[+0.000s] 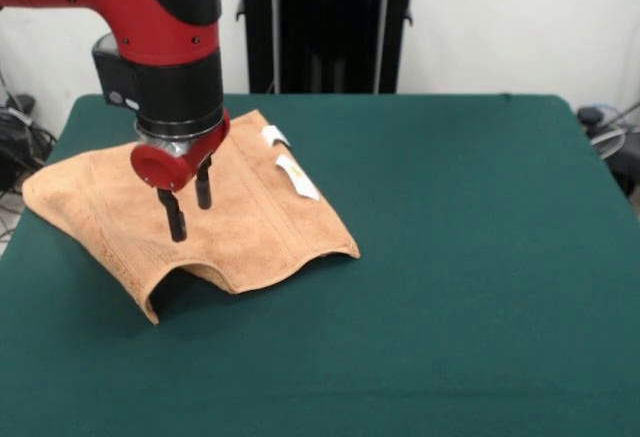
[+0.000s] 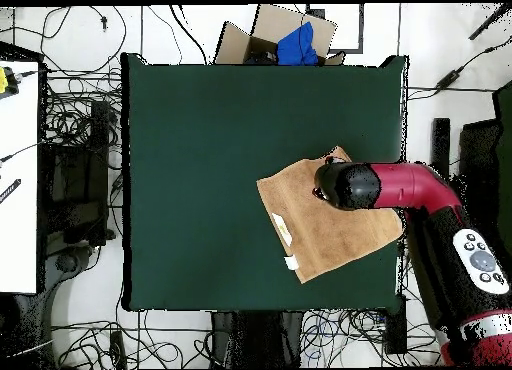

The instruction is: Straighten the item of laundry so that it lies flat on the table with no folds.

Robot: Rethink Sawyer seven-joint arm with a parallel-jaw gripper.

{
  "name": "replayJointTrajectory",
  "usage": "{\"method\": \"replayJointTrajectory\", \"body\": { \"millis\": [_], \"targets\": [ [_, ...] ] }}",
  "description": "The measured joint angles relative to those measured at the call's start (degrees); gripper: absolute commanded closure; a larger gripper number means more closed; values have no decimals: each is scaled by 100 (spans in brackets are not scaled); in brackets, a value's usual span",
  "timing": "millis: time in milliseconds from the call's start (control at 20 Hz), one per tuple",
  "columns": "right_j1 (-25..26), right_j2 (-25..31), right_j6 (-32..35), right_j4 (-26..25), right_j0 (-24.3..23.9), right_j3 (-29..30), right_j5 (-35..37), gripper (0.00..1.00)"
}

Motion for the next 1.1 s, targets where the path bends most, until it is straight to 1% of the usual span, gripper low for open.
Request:
{"method": "replayJointTrajectory", "body": {
  "millis": [200, 550, 750, 1100],
  "targets": [
    [0, 20, 0, 0, -26, 16, -77, 0],
    [-133, 23, 0, 0, -129, 157, -601, 0],
    [-335, 21, 0, -1, -242, 339, -1065, 0],
    [-573, 22, 0, 0, -247, 528, -1511, 0]
  ]
}}
